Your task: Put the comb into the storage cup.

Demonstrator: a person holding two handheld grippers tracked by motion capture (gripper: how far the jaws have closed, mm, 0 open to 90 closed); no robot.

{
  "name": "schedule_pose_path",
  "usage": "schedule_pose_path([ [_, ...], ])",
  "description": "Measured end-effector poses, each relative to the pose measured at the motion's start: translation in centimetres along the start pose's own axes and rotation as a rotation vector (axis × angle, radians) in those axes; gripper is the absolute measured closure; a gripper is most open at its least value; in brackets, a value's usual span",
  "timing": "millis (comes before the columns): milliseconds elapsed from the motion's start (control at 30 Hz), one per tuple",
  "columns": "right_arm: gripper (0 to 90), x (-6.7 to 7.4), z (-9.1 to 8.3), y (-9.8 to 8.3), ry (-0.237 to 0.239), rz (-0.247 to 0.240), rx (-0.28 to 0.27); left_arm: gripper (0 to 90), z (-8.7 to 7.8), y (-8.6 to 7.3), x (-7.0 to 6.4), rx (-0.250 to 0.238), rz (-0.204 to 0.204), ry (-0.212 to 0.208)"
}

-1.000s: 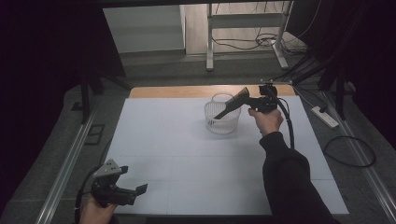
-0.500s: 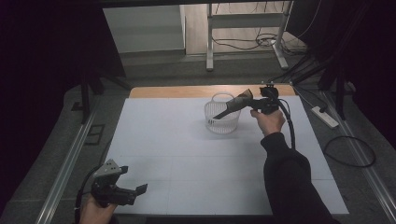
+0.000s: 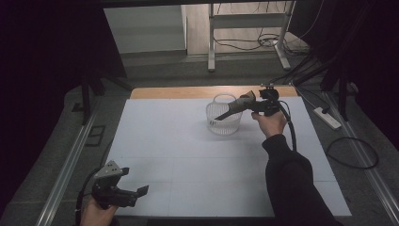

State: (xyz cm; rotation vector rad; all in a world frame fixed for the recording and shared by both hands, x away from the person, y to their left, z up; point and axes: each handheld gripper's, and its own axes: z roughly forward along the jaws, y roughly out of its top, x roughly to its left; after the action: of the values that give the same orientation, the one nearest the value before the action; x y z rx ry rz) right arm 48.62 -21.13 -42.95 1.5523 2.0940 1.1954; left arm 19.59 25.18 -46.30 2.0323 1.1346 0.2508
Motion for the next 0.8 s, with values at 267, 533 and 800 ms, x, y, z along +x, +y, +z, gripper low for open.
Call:
schedule_pose_path([
  [267,41.1,0.24,-0.17,0.03,-0.004,-0.019,-0.008,0.0,0.02,0.01,-0.01,0.001,-0.001,0.002],
  [533,26.0,0.8,-0.28,-0.03,-0.049,-0.076,0.013,0.0,0.02,0.01,-0.01,0.001,-0.002,0.002],
  [800,17.3,0.85,-0.47,-0.24,-0.071,-0.1,0.043,0.0,0.01,0.01,-0.01,0.001,-0.001,0.002],
])
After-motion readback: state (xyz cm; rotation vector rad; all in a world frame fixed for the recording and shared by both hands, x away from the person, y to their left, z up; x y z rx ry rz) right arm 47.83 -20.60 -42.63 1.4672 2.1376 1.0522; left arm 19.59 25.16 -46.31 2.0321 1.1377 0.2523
